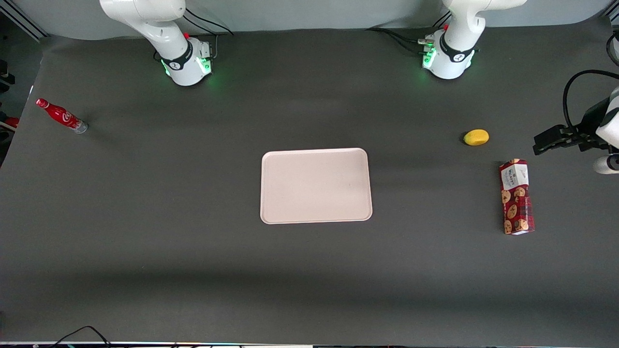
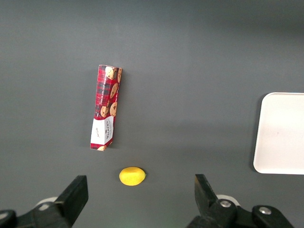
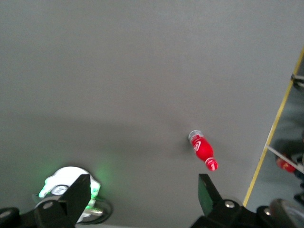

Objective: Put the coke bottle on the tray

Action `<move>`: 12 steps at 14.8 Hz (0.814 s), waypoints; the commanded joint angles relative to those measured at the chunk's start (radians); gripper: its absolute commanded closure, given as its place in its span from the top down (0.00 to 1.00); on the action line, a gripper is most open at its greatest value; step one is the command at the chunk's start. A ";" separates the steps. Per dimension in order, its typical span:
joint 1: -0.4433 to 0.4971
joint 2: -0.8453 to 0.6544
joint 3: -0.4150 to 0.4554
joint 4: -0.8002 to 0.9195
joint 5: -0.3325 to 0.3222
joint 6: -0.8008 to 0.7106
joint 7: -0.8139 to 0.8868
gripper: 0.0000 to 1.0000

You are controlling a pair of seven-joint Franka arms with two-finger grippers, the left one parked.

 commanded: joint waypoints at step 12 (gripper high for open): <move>-0.002 0.038 -0.499 -0.504 -0.118 0.762 -0.536 1.00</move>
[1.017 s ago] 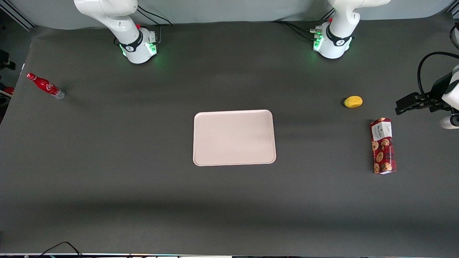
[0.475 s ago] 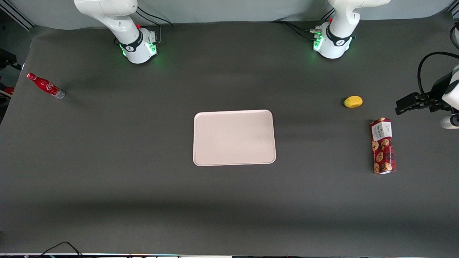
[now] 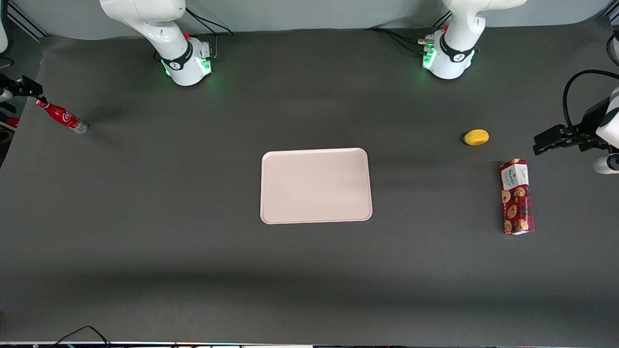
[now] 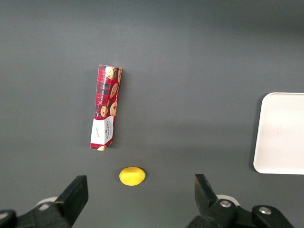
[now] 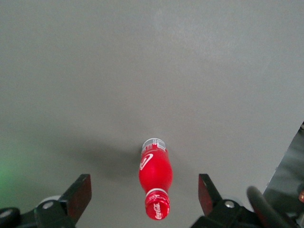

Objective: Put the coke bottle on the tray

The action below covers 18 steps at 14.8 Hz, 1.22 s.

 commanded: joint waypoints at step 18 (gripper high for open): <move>-0.029 0.057 -0.171 -0.084 0.134 0.204 -0.302 0.62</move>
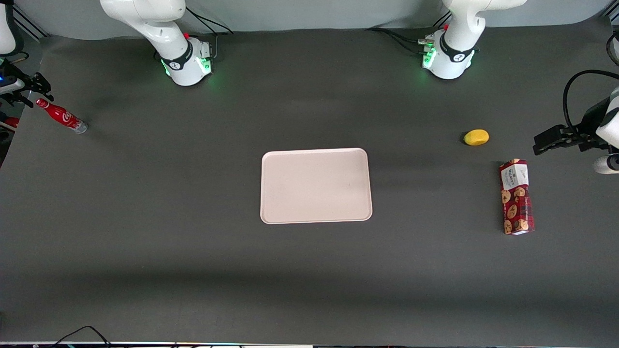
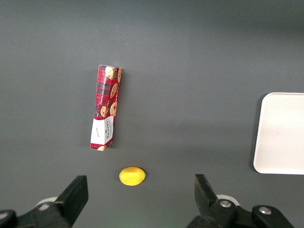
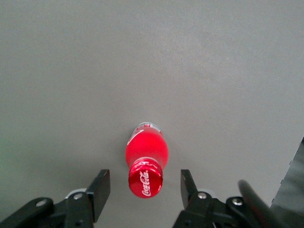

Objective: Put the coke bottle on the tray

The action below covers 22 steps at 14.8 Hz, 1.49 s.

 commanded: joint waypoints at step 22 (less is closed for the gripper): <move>0.000 -0.041 0.336 0.348 0.029 -0.522 0.119 0.00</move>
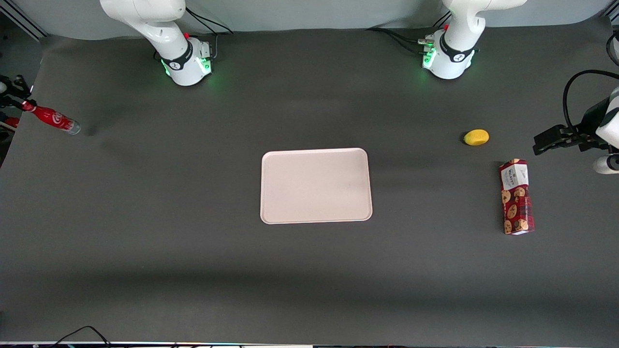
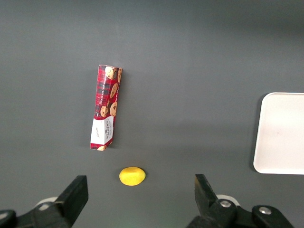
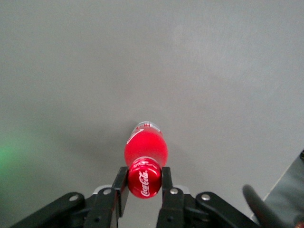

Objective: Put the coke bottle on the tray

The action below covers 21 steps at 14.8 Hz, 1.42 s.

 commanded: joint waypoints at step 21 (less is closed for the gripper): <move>0.012 0.302 1.292 0.750 0.238 -0.535 1.479 0.00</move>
